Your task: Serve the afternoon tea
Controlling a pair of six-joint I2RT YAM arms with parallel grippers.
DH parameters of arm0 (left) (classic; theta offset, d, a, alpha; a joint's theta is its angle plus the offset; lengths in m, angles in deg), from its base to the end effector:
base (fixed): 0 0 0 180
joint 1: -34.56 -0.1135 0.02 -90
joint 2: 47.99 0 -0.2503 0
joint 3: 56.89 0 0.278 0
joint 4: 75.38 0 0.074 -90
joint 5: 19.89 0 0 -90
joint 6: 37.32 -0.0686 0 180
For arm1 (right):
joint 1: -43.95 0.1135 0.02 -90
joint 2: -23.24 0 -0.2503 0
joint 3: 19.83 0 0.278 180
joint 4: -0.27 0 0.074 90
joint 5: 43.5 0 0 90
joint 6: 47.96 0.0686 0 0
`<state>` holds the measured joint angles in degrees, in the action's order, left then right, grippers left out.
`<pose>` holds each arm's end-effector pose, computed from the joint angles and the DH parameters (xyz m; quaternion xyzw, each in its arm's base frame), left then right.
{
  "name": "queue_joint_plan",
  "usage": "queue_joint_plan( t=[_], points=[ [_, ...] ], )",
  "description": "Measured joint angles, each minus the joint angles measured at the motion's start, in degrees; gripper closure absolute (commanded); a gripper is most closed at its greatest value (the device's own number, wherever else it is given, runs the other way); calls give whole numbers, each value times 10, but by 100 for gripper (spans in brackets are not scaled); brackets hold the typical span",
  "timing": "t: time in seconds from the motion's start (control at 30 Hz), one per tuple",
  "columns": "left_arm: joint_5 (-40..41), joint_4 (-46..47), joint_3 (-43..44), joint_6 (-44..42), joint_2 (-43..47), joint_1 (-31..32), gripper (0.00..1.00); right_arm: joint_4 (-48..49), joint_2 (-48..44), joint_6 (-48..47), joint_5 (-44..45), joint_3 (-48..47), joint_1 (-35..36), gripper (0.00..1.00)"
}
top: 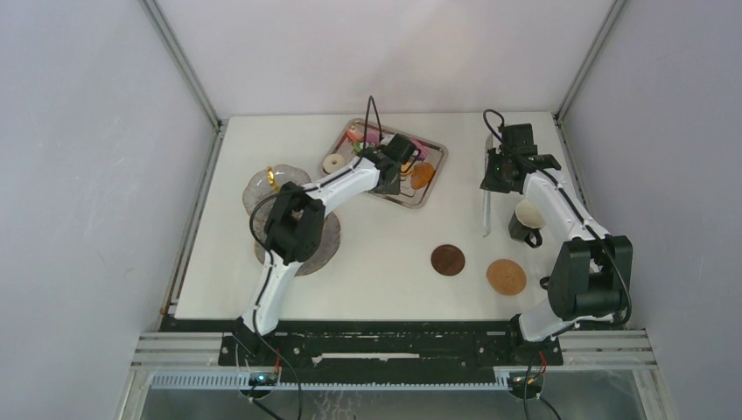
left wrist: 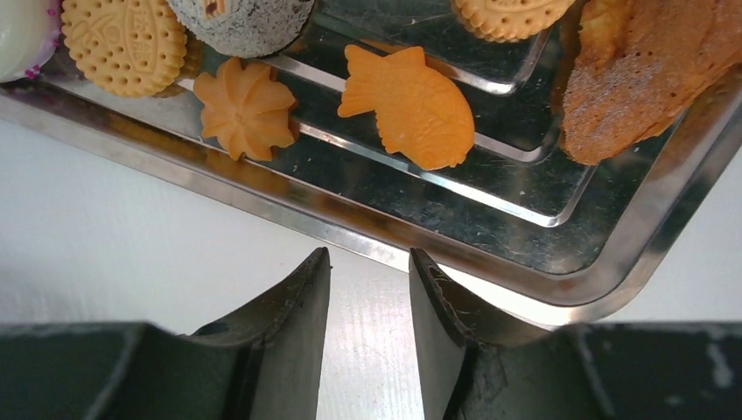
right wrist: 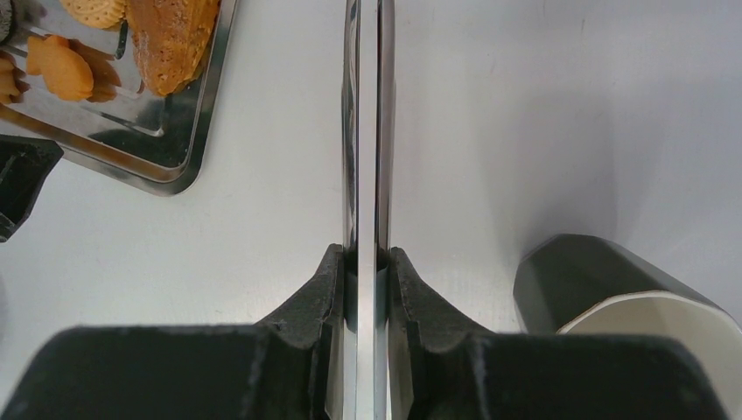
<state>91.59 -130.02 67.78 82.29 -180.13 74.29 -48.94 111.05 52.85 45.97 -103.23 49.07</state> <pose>0.4222 -0.3182 0.1411 0.0394 0.9538 0.0141 0.2976 0.3707 0.0338 0.2274 0.0457 0.9489 0.0476 0.3085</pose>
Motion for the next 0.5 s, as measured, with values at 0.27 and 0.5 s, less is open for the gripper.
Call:
queue_joint_plan(
  t=[0.27,0.5],
  points=[
    [-10,24,0,-1,-10,-1,58,0,1,0,0,0,7,100],
    [-14,44,0,-35,-22,-3,58,0,5,0,0,0,12,100]
  ],
)
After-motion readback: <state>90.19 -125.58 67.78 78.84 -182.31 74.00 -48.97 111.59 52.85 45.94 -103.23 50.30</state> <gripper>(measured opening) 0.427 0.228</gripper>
